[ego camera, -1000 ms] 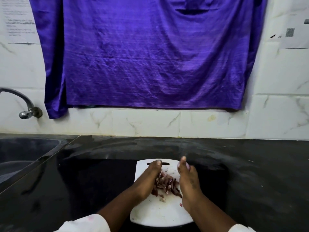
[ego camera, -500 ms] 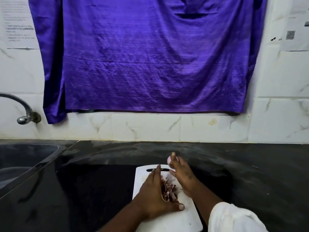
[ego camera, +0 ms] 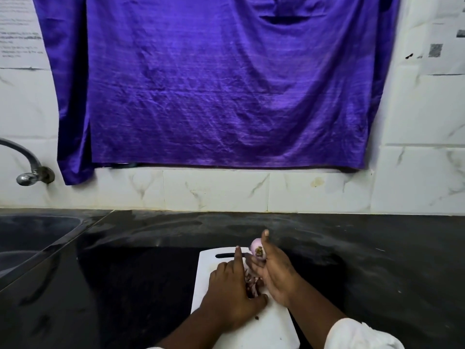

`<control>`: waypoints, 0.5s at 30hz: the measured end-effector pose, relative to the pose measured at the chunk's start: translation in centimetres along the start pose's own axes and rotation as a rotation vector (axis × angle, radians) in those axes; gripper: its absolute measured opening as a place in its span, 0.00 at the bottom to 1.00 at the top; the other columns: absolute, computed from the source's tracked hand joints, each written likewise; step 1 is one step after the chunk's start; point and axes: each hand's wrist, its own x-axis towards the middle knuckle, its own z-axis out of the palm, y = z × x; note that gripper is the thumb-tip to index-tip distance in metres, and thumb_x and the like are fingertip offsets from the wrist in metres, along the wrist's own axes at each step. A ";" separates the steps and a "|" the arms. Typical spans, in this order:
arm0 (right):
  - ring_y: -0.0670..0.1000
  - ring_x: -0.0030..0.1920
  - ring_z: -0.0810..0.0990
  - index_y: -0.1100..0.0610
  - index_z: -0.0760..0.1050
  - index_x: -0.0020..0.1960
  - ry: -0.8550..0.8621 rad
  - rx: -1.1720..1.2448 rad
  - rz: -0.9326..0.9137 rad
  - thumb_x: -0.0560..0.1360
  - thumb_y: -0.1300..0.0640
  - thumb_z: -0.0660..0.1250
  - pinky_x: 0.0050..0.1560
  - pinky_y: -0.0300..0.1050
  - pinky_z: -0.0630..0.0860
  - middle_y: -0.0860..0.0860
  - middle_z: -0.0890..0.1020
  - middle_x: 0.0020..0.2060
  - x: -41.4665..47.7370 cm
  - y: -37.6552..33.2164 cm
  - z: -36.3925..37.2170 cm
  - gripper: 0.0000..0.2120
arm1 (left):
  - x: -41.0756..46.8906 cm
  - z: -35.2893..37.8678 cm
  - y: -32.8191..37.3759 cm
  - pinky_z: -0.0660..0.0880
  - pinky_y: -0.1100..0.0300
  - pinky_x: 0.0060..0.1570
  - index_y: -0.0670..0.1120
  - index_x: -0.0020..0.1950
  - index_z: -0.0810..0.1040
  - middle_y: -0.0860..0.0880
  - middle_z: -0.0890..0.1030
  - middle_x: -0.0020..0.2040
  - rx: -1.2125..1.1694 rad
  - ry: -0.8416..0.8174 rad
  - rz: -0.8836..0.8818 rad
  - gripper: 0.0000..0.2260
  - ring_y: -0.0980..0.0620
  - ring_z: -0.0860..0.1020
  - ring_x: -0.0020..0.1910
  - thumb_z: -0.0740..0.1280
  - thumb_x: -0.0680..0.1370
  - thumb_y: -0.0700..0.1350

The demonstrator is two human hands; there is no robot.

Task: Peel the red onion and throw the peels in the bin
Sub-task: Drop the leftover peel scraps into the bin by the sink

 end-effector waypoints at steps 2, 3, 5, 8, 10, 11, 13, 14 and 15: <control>0.60 0.63 0.81 0.57 0.65 0.75 0.066 0.068 0.002 0.75 0.34 0.64 0.63 0.51 0.77 0.64 0.78 0.66 -0.2 -0.5 -0.5 0.38 | -0.3 -0.1 0.4 0.61 0.52 0.73 0.49 0.85 0.40 0.52 0.66 0.77 0.058 0.002 0.038 0.49 0.49 0.64 0.74 0.61 0.75 0.70; 0.59 0.63 0.82 0.58 0.64 0.76 0.084 0.085 -0.003 0.74 0.34 0.64 0.60 0.49 0.78 0.65 0.78 0.67 -0.5 -0.7 -0.8 0.40 | -0.5 -0.1 0.6 0.61 0.51 0.72 0.52 0.85 0.42 0.52 0.67 0.75 0.091 0.002 0.058 0.46 0.48 0.64 0.73 0.59 0.76 0.71; 0.59 0.60 0.83 0.58 0.65 0.76 0.113 0.119 -0.024 0.70 0.33 0.65 0.53 0.48 0.81 0.64 0.79 0.66 -1.1 -0.9 -1.4 0.42 | -0.7 -0.1 1.0 0.62 0.50 0.70 0.56 0.84 0.47 0.50 0.68 0.73 0.166 0.011 0.090 0.40 0.46 0.65 0.71 0.56 0.77 0.71; 0.58 0.61 0.82 0.57 0.65 0.75 0.121 0.081 -0.033 0.77 0.35 0.61 0.59 0.54 0.79 0.62 0.79 0.66 -1.8 -0.8 -2.2 0.36 | -0.6 -0.2 1.2 0.66 0.47 0.65 0.59 0.76 0.60 0.48 0.69 0.69 0.235 0.001 0.118 0.28 0.43 0.67 0.67 0.54 0.79 0.68; 0.60 0.62 0.82 0.57 0.66 0.74 0.115 0.055 -0.034 0.79 0.37 0.59 0.63 0.56 0.78 0.62 0.79 0.64 -2.5 -0.9 -2.4 0.32 | -0.7 -0.3 1.3 0.69 0.48 0.63 0.55 0.69 0.65 0.47 0.70 0.67 0.249 -0.012 0.128 0.21 0.43 0.68 0.66 0.53 0.81 0.65; 0.61 0.62 0.81 0.58 0.67 0.73 0.114 0.054 -0.040 0.80 0.38 0.59 0.63 0.56 0.78 0.61 0.79 0.62 -2.9 -1.0 -2.4 0.30 | -0.8 -0.4 1.4 0.70 0.48 0.62 0.54 0.67 0.66 0.47 0.70 0.66 0.258 -0.013 0.136 0.19 0.43 0.68 0.65 0.53 0.82 0.63; 0.61 0.62 0.81 0.57 0.68 0.71 0.117 0.059 -0.048 0.80 0.39 0.60 0.62 0.55 0.78 0.61 0.80 0.60 -3.4 -1.0 -2.5 0.27 | -1.1 -0.5 1.5 0.72 0.48 0.62 0.52 0.67 0.67 0.46 0.71 0.65 0.267 -0.018 0.149 0.17 0.43 0.69 0.65 0.53 0.84 0.60; 0.61 0.62 0.82 0.56 0.69 0.69 0.116 0.058 -0.047 0.80 0.39 0.60 0.61 0.55 0.79 0.61 0.80 0.61 -3.7 -1.0 -2.5 0.26 | -1.1 -0.7 1.6 0.72 0.48 0.62 0.51 0.68 0.67 0.45 0.72 0.65 0.260 -0.023 0.155 0.17 0.42 0.69 0.66 0.53 0.84 0.58; 0.60 0.60 0.83 0.56 0.70 0.67 0.114 0.058 -0.043 0.79 0.38 0.61 0.59 0.54 0.80 0.61 0.81 0.61 -4.0 -0.9 -2.4 0.26 | -1.3 -0.8 1.6 0.73 0.48 0.61 0.50 0.69 0.68 0.45 0.73 0.65 0.251 -0.028 0.161 0.16 0.42 0.70 0.67 0.54 0.84 0.56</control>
